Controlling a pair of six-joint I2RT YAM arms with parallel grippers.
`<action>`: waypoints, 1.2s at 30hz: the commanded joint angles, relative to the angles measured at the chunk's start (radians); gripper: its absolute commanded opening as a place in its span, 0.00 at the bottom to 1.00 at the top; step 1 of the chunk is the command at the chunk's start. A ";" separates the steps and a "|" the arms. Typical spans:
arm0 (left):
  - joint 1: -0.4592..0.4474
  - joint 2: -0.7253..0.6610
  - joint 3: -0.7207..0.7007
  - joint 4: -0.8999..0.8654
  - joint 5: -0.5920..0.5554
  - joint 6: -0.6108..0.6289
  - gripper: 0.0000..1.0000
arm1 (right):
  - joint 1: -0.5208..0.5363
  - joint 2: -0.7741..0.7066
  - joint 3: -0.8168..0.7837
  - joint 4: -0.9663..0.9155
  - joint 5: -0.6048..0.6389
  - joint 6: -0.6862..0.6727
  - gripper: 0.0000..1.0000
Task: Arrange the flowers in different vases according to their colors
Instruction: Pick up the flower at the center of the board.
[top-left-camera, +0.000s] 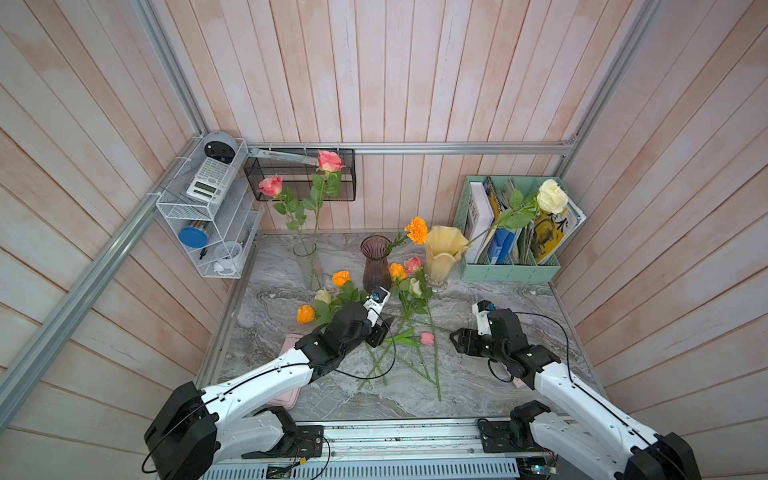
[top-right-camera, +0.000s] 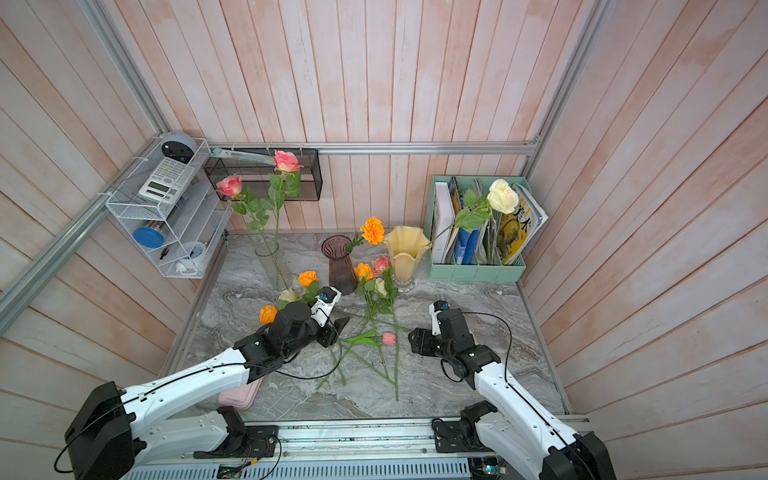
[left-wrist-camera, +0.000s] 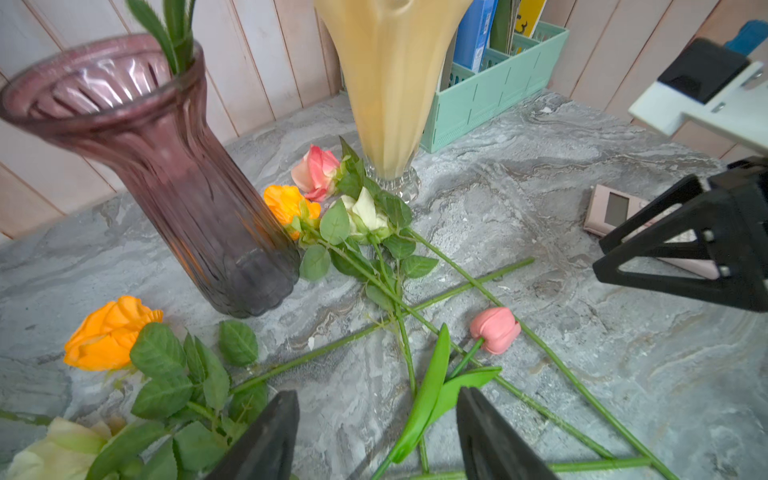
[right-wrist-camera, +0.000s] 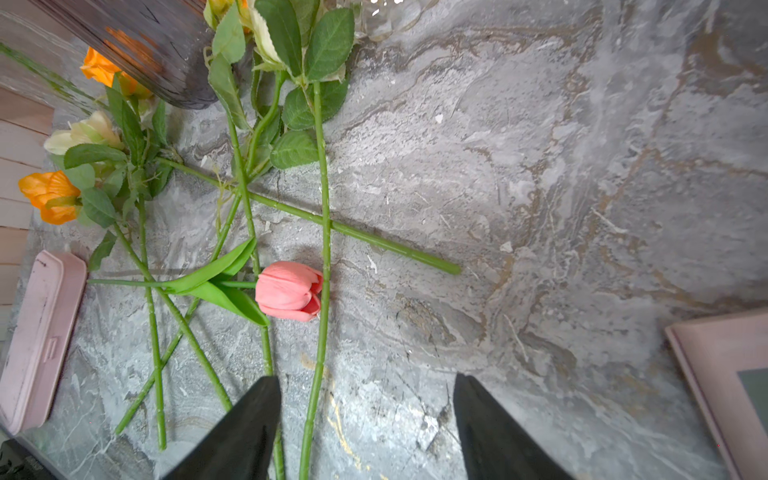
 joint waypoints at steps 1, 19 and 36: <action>-0.014 -0.033 -0.040 0.024 -0.041 -0.068 0.66 | 0.002 0.033 0.010 -0.056 -0.032 0.004 0.70; -0.115 -0.047 -0.165 0.058 -0.127 -0.198 0.66 | 0.054 0.517 0.412 -0.039 -0.011 -0.127 0.62; -0.129 -0.079 -0.216 0.066 -0.163 -0.220 0.65 | 0.057 0.758 0.513 -0.013 -0.058 -0.169 0.57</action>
